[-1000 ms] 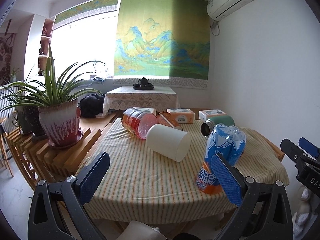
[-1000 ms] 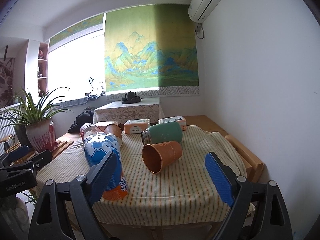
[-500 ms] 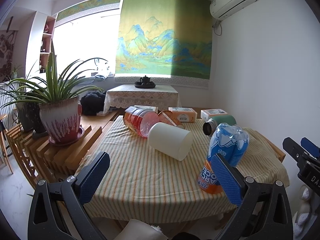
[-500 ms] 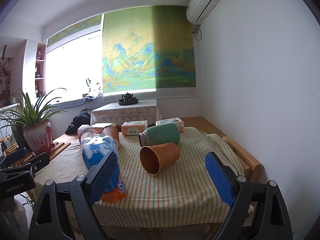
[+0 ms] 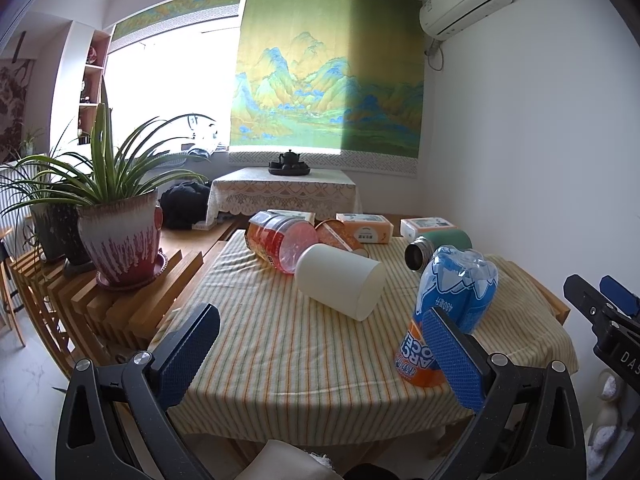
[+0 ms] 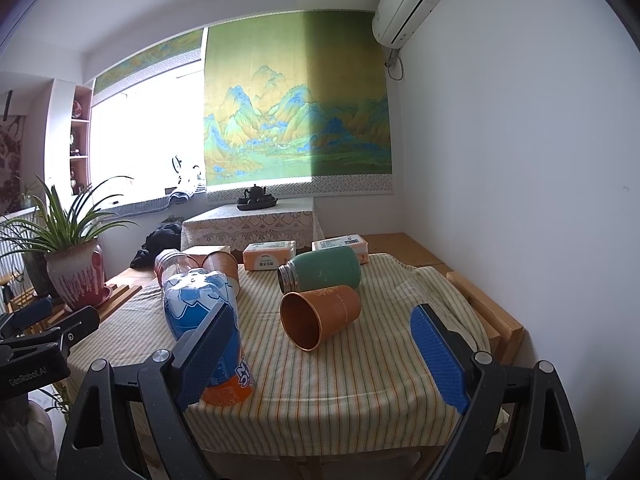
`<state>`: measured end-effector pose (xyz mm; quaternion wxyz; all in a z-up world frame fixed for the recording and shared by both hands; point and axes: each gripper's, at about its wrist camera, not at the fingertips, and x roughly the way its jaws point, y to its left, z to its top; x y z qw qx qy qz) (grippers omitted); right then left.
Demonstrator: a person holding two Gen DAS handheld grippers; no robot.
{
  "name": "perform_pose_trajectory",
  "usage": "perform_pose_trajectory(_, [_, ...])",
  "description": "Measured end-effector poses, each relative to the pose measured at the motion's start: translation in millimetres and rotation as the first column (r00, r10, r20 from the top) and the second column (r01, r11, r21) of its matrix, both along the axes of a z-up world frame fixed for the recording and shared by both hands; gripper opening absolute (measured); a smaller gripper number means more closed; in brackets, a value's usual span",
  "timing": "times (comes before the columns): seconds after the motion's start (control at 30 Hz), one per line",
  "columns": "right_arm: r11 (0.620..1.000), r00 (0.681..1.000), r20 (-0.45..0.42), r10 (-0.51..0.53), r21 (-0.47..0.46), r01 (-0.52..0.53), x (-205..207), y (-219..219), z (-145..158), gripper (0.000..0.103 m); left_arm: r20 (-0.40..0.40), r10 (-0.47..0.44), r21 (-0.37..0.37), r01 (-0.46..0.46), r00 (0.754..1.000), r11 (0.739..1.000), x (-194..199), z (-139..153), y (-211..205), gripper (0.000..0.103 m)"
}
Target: Flip cup upside down
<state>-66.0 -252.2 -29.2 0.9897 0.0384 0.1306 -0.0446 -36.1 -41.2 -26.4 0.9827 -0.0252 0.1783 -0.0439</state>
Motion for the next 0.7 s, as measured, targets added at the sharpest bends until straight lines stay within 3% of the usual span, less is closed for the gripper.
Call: perform_pose_trajectory(0.7, [1.0, 1.0, -0.007, 0.005, 0.005, -0.005, 1.7, -1.9, -2.0, 0.088, -0.001, -0.001, 0.001, 0.001, 1.0, 1.0, 2.3, 1.5, -2.8, 0.103])
